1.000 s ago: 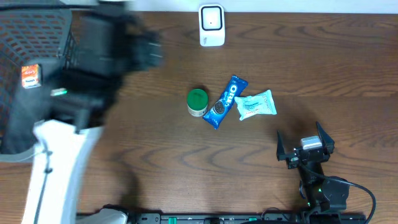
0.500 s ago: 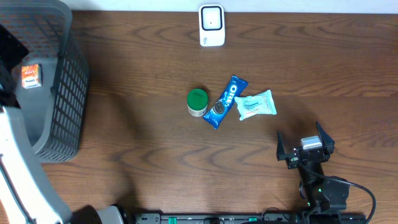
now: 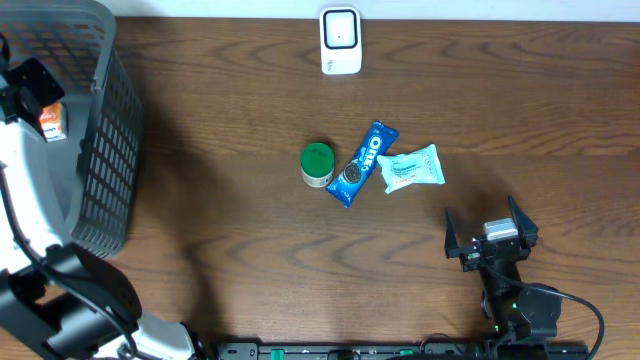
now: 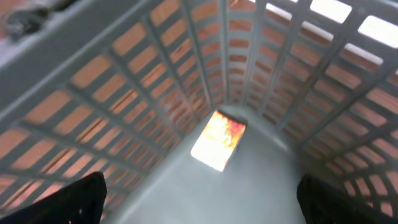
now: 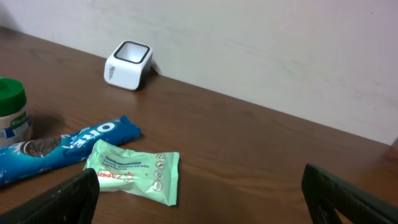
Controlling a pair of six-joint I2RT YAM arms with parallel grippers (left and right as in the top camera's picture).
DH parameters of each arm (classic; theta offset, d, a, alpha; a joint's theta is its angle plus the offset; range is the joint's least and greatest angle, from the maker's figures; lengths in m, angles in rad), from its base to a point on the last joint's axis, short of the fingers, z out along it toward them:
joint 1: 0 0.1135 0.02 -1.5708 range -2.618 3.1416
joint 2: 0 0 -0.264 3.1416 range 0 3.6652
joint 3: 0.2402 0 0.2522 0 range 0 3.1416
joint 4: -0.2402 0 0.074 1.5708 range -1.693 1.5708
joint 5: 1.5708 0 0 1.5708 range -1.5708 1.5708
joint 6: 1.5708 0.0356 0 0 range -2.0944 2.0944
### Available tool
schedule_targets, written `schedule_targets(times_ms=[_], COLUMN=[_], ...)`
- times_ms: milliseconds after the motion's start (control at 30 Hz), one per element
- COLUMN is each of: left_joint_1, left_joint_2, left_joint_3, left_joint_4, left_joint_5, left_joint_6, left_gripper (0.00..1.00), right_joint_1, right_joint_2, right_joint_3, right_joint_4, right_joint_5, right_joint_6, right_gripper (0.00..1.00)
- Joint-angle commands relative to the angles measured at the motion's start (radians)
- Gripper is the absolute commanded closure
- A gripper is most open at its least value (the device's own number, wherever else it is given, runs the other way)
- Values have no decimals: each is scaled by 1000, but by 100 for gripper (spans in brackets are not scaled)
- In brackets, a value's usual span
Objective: Scan the item barcode
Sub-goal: 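Swing the left gripper back over the grey basket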
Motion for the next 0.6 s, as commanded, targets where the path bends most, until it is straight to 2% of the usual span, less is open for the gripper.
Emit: schedule_targets(times_ms=[0,233,567], left_joint_1=[7,32,44], left_joint_2=[76,213,346], left_joint_3=[-10,-10,-10], left_joint_4=[33,90,192], left_joint_5=[28,42,43], left_joint_6=[24,25,140], left_gripper=[2,2,2], right_joint_1=[-3,-3,-3], right_joint_2=[-6,-6,-6], right_joint_3=[-1,-1,-1], right_joint_4=[-4,-4,-4], right_joint_5=[1,1,1], right_joint_6=[-2,-2,-2], right_gripper=[1,1,1])
